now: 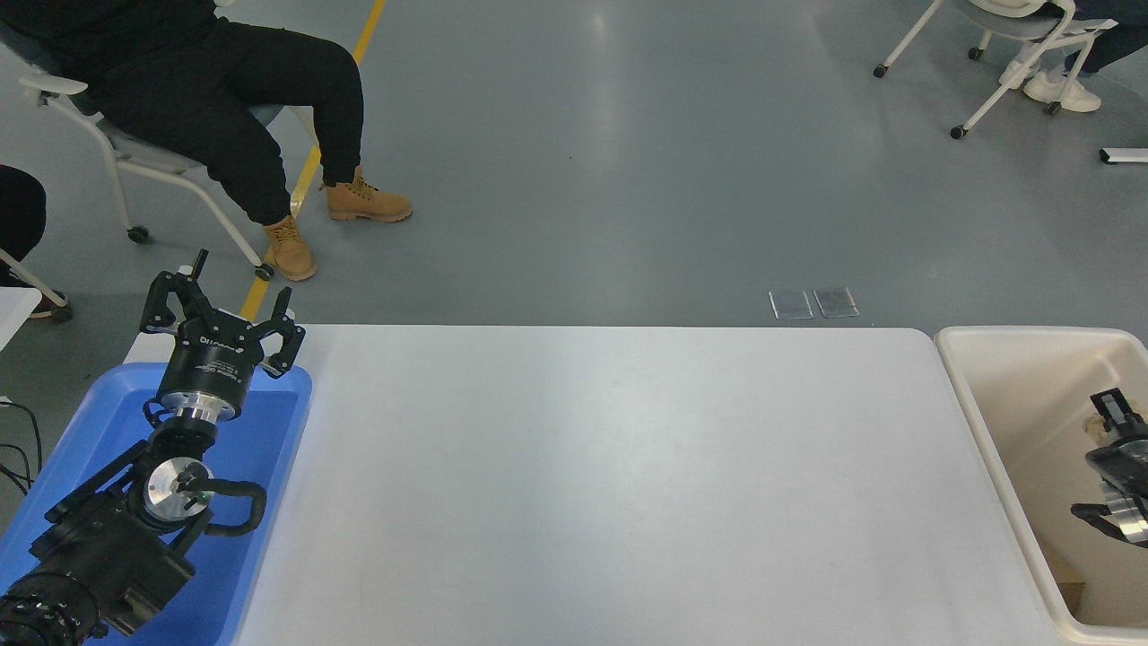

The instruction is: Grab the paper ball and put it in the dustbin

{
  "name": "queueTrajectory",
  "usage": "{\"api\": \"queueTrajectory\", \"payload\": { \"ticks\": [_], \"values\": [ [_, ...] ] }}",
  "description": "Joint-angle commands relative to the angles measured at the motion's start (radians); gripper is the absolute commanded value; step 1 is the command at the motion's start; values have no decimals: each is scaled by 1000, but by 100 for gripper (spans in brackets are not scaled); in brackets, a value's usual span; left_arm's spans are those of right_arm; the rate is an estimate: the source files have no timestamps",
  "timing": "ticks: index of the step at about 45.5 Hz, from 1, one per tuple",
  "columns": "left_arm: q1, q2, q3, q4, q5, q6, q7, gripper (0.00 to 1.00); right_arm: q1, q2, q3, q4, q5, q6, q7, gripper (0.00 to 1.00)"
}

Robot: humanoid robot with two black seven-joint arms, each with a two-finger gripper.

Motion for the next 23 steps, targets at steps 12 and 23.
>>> {"api": "queueTrajectory", "payload": {
  "ticks": [12,23],
  "values": [
    [0,0,0,0,0,-2,0,99,195,-9,-18,105,-18,13,0,100],
    [0,0,0,0,0,-3,0,99,493,-46,-173,386,-61,34,0,100]
  ]
}}
